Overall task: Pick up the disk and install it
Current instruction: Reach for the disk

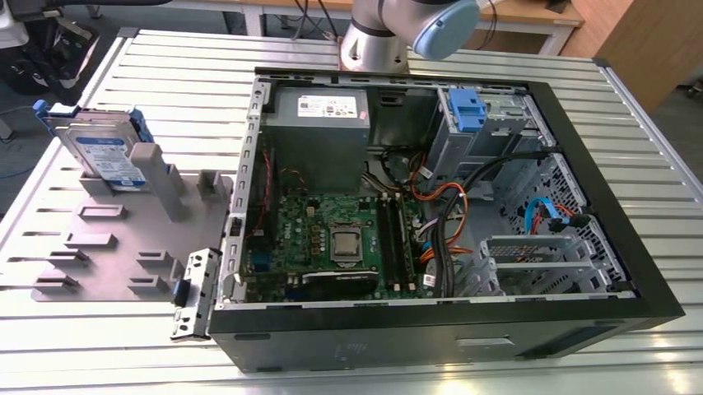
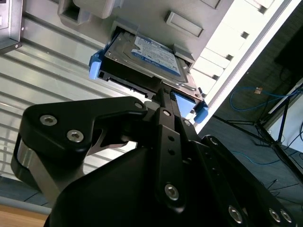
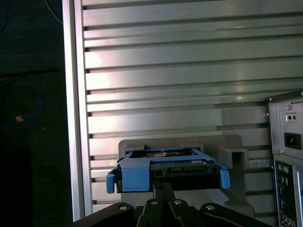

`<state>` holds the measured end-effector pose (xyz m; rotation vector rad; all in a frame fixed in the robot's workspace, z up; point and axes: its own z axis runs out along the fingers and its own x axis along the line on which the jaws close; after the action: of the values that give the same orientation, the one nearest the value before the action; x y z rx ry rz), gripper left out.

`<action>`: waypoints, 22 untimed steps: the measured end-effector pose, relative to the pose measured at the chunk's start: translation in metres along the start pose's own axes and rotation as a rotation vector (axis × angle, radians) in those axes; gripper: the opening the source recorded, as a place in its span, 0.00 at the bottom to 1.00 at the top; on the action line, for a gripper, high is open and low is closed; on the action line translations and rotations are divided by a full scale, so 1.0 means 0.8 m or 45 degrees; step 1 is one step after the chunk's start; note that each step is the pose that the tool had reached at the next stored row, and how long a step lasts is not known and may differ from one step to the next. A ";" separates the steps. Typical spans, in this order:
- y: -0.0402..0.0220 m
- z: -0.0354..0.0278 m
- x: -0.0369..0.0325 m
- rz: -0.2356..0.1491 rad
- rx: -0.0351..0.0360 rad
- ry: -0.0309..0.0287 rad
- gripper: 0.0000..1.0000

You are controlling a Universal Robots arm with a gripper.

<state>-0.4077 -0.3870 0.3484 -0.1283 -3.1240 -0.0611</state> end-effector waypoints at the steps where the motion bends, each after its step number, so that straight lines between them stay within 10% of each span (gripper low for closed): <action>1: 0.0000 0.0000 0.0000 0.000 0.0000 0.0000 0.11; 22: 0.0003 0.0019 -0.0050 0.000 -0.0002 -0.0001 0.11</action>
<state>-0.4037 -0.3870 0.3468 -0.1282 -3.1241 -0.0613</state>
